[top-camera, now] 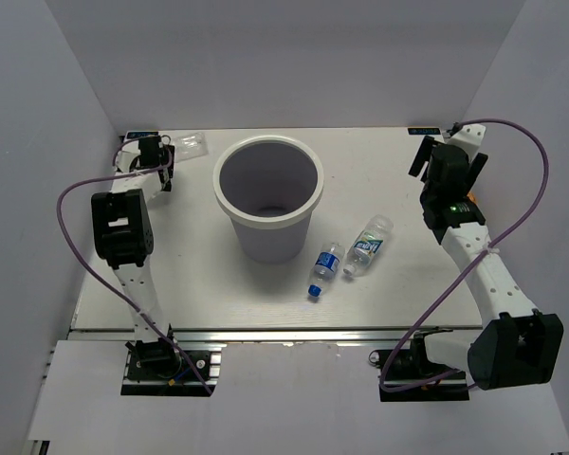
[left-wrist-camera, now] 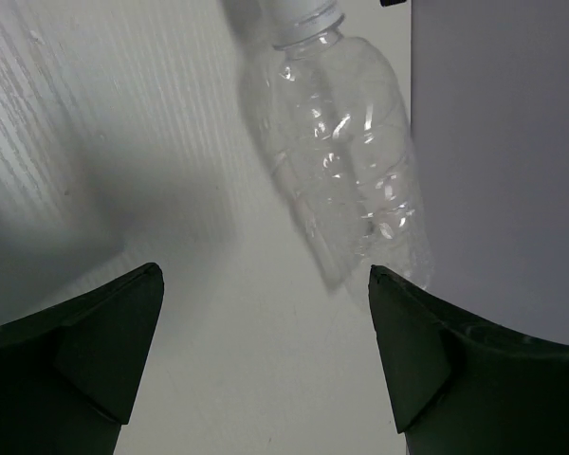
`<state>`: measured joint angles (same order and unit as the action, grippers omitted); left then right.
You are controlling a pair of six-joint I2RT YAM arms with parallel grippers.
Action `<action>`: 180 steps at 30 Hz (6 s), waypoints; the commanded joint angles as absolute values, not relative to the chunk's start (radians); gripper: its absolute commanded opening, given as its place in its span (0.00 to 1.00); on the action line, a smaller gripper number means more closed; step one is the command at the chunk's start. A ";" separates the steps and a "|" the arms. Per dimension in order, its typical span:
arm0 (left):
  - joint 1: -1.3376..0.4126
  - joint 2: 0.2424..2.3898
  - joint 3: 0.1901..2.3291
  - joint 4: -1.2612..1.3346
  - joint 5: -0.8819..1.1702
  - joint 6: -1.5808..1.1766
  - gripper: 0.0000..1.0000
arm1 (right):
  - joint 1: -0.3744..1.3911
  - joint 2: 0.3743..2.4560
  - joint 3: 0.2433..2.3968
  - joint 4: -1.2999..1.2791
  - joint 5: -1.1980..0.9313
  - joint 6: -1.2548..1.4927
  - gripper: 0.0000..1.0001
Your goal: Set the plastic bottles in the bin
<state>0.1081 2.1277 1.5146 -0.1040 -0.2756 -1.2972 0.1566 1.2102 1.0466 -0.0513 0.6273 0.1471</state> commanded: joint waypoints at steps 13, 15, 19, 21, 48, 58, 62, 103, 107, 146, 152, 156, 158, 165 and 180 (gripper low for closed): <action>0.121 2.433 1.937 -0.039 -0.342 -1.289 0.98 | 0.150 1.215 1.026 0.041 0.727 0.109 0.89; 0.126 2.498 1.976 -0.009 -0.313 -1.281 0.98 | 0.152 1.227 1.029 0.041 0.721 0.110 0.89; 0.132 2.647 2.184 0.032 -0.264 -1.244 0.98 | 0.152 1.250 1.039 0.032 0.715 0.110 0.89; 0.132 2.715 2.274 0.022 -0.249 -1.244 0.98 | 0.152 1.265 1.040 0.032 0.724 0.109 0.89; 0.092 2.165 1.692 0.318 -0.045 -1.039 0.00 | 0.150 1.278 0.945 0.379 0.305 0.161 0.89; 0.091 1.839 1.345 0.414 0.133 -0.943 0.00 | 0.155 1.210 0.902 0.409 0.270 0.189 0.89; 0.086 1.770 1.290 0.448 0.189 -0.945 0.00 | 0.153 1.175 0.884 0.425 0.276 0.172 0.89; -0.026 1.569 1.448 0.305 0.459 -0.753 0.00 | 0.163 1.152 0.916 0.535 0.272 0.112 0.89; -0.086 1.585 1.537 0.242 0.480 -0.723 0.00 | 0.163 1.132 0.914 0.509 0.252 0.118 0.89; -0.106 1.502 1.524 -0.244 0.040 -0.488 0.98 | 0.276 1.328 1.083 -0.524 0.448 0.574 0.89; -0.055 1.454 1.304 -0.195 -0.084 -0.505 0.98 | 0.362 1.465 1.115 -0.655 0.552 0.705 0.89; -0.020 1.466 1.229 -0.160 -0.071 -0.512 0.98 | 0.364 1.512 1.075 -0.591 0.465 0.704 0.89; -0.017 1.489 1.221 -0.161 -0.069 -0.520 0.98 | 0.364 1.552 1.063 -0.526 0.398 0.698 0.89; -0.006 1.499 1.180 -0.163 -0.071 -0.518 0.98 | 0.364 1.666 1.034 -0.448 0.308 0.709 0.86; -0.005 1.413 1.072 -0.173 -0.140 -0.540 0.98 | 0.365 1.439 1.482 -0.277 0.352 0.128 0.36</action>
<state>-0.0093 1.4883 1.0817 -0.1791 -0.0978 -0.5259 0.3519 1.5349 1.3514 -0.4389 0.4572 0.3740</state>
